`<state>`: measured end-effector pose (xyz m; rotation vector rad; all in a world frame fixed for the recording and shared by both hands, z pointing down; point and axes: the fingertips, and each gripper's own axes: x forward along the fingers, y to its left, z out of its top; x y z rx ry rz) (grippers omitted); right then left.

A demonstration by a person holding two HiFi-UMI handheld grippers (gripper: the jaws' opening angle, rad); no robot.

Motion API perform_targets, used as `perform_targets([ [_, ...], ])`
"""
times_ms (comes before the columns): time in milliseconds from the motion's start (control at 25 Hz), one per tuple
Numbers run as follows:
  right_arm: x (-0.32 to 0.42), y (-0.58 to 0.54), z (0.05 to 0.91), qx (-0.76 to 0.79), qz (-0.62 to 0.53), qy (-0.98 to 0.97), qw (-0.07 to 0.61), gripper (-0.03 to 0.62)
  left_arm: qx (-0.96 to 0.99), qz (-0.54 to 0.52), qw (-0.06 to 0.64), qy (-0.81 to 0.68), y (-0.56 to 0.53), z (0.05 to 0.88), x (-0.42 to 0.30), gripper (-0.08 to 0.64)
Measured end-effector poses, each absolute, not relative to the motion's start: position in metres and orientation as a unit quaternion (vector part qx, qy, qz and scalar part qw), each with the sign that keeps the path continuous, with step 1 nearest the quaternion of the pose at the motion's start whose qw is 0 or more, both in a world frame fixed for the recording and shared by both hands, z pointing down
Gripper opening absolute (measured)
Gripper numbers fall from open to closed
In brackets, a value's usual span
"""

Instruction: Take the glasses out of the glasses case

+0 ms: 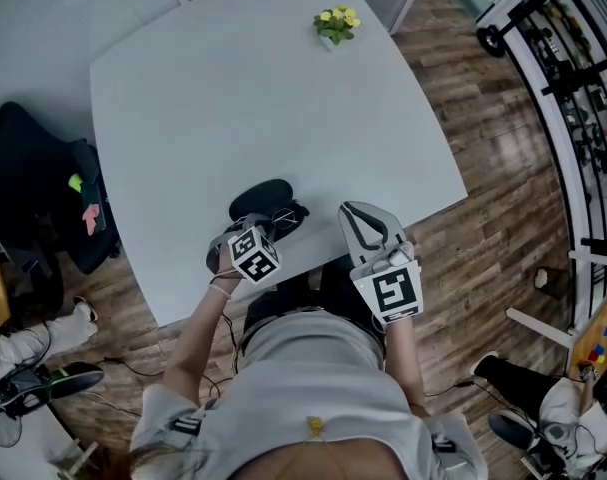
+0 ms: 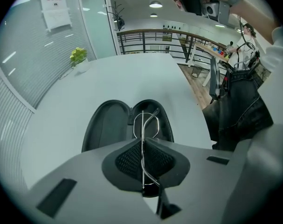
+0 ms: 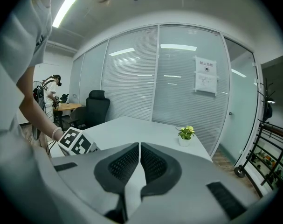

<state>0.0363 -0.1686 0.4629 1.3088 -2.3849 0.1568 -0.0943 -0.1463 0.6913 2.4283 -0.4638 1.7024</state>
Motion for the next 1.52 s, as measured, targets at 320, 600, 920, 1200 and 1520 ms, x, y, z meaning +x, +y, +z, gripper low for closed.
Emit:
perform_targets([
  [320,0.037,-0.168,0.464,0.471,0.057,-0.856,0.206,0.020,0.804,0.571,0.071,-0.151,-0.147,0.689,-0.095,0.038],
  [600,0.036,-0.167,0.464,0.474,0.057,-0.856,0.200,0.020,0.809,0.561,0.072,-0.159,-0.146,0.675,-0.096,0.037],
  [920,0.038,-0.167,0.464,0.475,0.050,-0.854,0.204,0.020,0.816,0.548,0.065,-0.169,-0.146,0.649,-0.098,0.037],
  [1200,0.035,-0.163,0.465,0.476,0.053,-0.854,0.204,0.020,0.824,0.537,0.059,-0.171,-0.143,0.625,-0.100,0.038],
  [1520,0.034,-0.163,0.461,0.483,0.061,-0.855,0.179,0.018,0.834,0.523,0.051,-0.169,-0.142,0.585,-0.097,0.037],
])
